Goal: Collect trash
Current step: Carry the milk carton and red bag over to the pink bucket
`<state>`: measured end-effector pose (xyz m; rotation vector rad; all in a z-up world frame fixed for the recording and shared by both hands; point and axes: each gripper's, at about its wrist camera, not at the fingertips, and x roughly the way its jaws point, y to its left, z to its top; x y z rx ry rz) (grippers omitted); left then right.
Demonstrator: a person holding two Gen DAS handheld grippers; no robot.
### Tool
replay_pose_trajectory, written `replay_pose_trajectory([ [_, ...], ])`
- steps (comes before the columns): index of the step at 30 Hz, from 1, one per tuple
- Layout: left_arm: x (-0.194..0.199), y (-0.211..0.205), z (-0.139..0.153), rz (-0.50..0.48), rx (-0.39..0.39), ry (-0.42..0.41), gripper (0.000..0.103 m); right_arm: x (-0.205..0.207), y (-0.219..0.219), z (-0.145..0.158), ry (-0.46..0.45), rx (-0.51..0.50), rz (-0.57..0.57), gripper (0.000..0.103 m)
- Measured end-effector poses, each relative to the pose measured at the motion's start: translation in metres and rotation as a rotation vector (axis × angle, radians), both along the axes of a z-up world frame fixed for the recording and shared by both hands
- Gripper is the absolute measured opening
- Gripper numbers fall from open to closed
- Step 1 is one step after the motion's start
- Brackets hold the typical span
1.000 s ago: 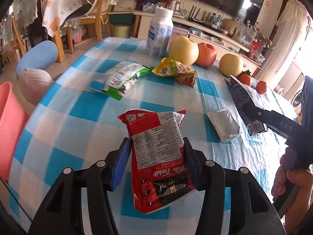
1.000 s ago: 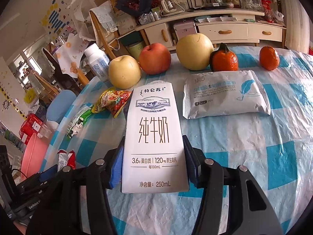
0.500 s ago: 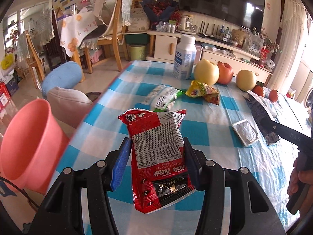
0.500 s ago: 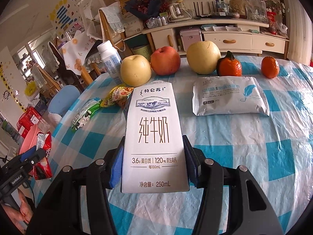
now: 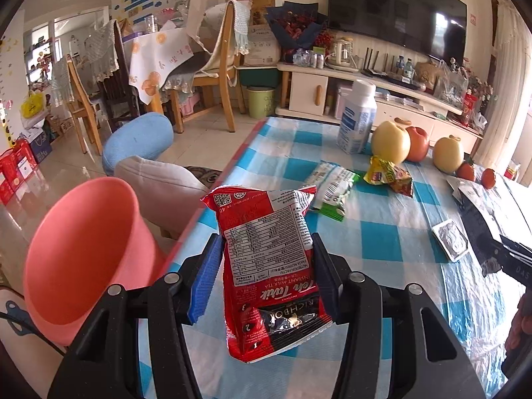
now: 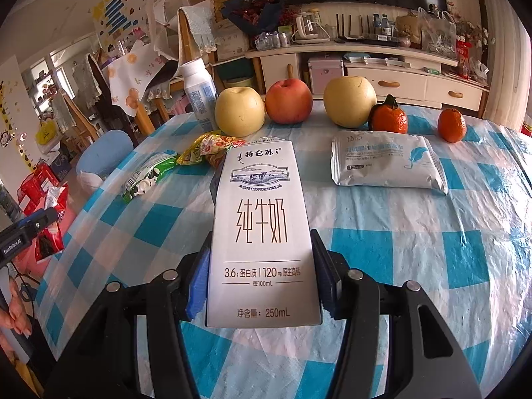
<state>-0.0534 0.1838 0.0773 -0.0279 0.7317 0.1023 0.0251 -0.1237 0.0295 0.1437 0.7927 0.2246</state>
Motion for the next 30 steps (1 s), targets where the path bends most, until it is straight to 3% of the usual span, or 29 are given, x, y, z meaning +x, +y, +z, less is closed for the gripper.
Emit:
replay_pose_trajectory([
  [16, -0.009, 0.04, 0.026, 0.054, 0.043, -0.072, 0.054, -0.038, 0.058, 0.015, -0.086, -0.118, 0.074, 0.055],
  [30, -0.016, 0.086, 0.044, 0.143, 0.057, -0.121, 0.054, -0.06, 0.114, 0.025, -0.091, -0.139, 0.129, 0.055],
])
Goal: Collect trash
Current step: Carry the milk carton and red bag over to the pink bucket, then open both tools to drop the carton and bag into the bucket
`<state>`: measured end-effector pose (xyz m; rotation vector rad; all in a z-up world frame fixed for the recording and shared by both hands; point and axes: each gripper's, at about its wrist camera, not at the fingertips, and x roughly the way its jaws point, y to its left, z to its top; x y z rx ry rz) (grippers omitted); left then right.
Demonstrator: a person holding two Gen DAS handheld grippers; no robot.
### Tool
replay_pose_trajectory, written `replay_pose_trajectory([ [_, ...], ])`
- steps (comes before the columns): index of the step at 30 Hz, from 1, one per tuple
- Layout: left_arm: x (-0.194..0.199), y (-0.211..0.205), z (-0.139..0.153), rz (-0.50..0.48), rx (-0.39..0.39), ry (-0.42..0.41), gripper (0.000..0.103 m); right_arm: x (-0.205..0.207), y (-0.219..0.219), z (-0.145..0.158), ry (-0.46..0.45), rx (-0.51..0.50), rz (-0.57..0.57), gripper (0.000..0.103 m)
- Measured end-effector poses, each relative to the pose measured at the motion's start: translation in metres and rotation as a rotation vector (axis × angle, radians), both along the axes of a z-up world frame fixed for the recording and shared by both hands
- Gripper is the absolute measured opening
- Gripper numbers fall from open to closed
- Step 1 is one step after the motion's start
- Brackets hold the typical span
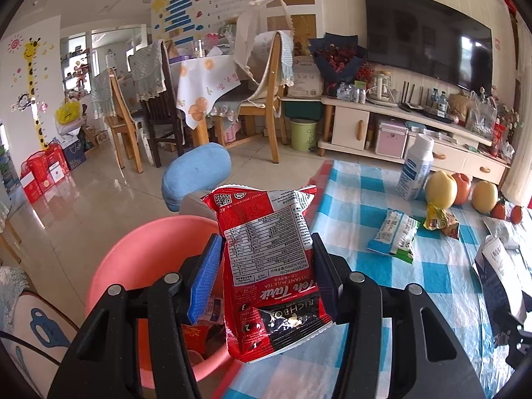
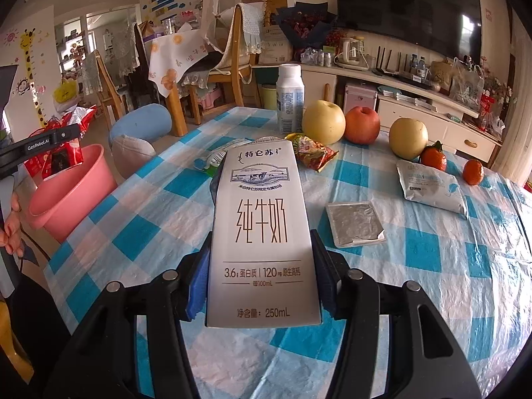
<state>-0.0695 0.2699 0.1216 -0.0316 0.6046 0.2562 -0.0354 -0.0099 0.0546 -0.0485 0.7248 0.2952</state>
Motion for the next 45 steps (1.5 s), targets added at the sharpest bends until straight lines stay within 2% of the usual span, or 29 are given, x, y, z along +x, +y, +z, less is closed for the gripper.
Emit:
replay_pose_trajectory([
  [15, -0.007, 0.063, 0.005, 0.124, -0.053, -0.014, 0.054, 0.008, 0.082, 0.015, -0.003, -0.015, 0.133, 0.055],
  [33, -0.008, 0.123, -0.004, 0.235, -0.113, 0.003, 0.054, 0.028, 0.21, 0.036, -0.043, -0.086, 0.358, 0.055],
  [45, -0.008, 0.157, -0.02, 0.304, -0.167, 0.036, 0.054, 0.045, 0.293, 0.029, -0.025, -0.113, 0.467, 0.055],
])
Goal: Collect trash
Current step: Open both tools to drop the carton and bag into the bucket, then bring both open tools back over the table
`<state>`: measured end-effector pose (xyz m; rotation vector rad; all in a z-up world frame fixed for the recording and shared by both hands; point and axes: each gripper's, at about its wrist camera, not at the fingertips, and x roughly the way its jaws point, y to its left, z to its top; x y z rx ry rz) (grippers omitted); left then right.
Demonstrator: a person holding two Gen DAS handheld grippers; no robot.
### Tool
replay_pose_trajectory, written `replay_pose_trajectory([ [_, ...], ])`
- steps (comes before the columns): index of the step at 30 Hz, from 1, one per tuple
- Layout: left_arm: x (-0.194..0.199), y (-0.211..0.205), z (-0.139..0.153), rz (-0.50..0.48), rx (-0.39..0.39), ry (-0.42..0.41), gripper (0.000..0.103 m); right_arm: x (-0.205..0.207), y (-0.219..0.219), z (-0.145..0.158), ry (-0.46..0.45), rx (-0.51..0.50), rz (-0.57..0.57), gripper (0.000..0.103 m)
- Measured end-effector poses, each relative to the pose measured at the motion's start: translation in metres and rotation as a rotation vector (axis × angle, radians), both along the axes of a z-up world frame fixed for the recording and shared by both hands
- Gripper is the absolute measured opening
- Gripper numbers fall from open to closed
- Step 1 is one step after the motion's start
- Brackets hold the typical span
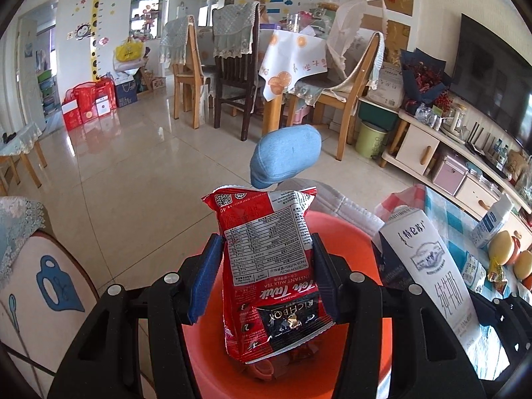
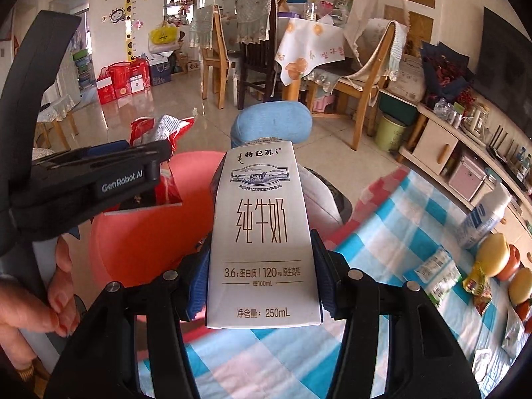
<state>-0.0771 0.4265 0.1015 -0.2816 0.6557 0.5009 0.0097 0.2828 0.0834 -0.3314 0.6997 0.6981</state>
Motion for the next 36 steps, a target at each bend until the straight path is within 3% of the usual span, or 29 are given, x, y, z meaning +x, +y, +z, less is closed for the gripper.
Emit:
replay_pose_trajectory([
  [10, 0.014, 0.012, -0.016, 0.018, -0.013, 0.072, 0.056, 0.013, 0.037, -0.014, 0.041, -0.022, 0.025, 0.055],
  [13, 0.016, 0.011, -0.017, 0.043, 0.019, 0.094, 0.076, 0.013, 0.034, -0.017, 0.051, -0.016, 0.001, 0.071],
  [15, 0.015, 0.013, -0.017, 0.059, 0.024, 0.092, 0.081, 0.011, 0.028, -0.016, 0.046, -0.004, -0.015, 0.08],
  [18, 0.016, 0.014, -0.017, 0.08, 0.021, 0.098, 0.089, 0.007, 0.012, -0.013, 0.038, 0.014, -0.055, 0.084],
  [23, 0.017, 0.008, -0.016, 0.069, 0.043, 0.104, 0.093, 0.003, -0.023, -0.008, 0.042, 0.065, -0.131, 0.086],
  [36, 0.026, -0.037, -0.005, -0.081, 0.074, 0.035, 0.094, -0.013, -0.104, -0.017, 0.068, 0.096, -0.305, 0.094],
])
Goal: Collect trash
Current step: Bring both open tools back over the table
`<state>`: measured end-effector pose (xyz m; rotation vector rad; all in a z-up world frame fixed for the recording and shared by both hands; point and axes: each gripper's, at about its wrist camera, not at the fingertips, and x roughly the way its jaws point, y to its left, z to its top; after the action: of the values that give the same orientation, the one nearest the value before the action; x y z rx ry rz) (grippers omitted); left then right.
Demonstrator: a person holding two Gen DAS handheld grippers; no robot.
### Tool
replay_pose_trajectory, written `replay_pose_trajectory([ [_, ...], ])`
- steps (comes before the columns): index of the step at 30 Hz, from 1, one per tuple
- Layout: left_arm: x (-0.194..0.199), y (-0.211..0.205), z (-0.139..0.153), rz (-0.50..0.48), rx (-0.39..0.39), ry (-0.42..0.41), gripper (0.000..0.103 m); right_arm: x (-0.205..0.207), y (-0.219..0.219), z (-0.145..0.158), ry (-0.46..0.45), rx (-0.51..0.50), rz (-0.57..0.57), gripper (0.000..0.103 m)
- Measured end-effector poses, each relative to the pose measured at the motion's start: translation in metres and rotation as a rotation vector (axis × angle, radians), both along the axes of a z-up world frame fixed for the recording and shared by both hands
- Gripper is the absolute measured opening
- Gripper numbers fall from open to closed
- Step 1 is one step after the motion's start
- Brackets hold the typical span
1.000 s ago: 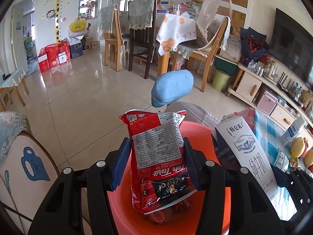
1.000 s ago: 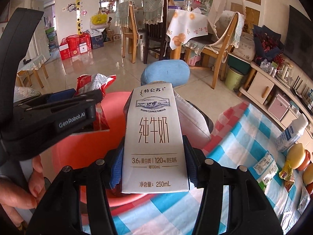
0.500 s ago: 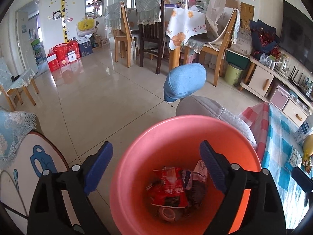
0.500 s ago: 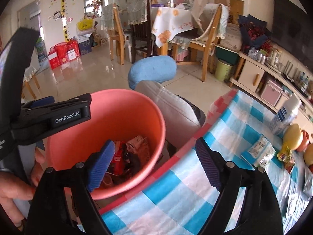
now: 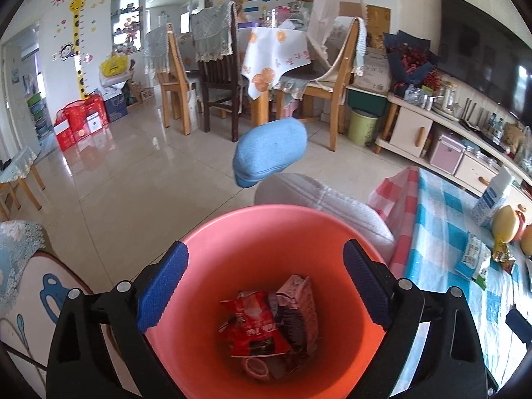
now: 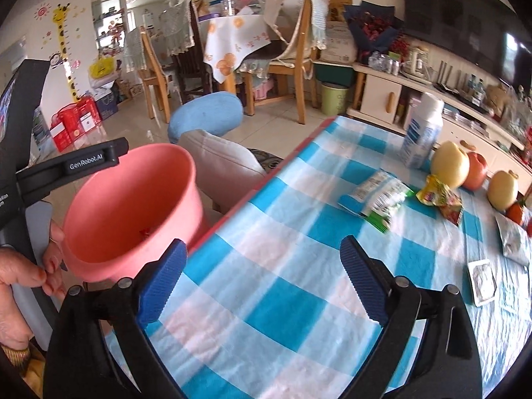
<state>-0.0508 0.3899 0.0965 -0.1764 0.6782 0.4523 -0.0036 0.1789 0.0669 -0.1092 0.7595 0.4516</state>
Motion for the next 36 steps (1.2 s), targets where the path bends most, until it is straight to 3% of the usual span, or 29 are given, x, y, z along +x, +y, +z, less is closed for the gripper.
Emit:
replay_pose_trajectory([
  [15, 0.005, -0.061, 0.0, -0.13, 0.075, 0.0, 0.095, -0.022, -0.052, -0.005, -0.005, -0.032, -0.057, 0.095],
  [21, 0.003, -0.085, 0.0, -0.213, 0.066, -0.024, 0.095, -0.025, -0.074, -0.003, -0.012, -0.036, -0.082, 0.096],
  [32, -0.003, -0.139, 0.0, -0.261, 0.143, -0.048, 0.095, -0.032, -0.121, 0.002, -0.043, -0.03, -0.121, 0.096],
  [36, -0.003, -0.155, -0.003, -0.298, 0.13, -0.039, 0.095, -0.036, -0.132, 0.003, -0.064, -0.043, -0.128, 0.096],
])
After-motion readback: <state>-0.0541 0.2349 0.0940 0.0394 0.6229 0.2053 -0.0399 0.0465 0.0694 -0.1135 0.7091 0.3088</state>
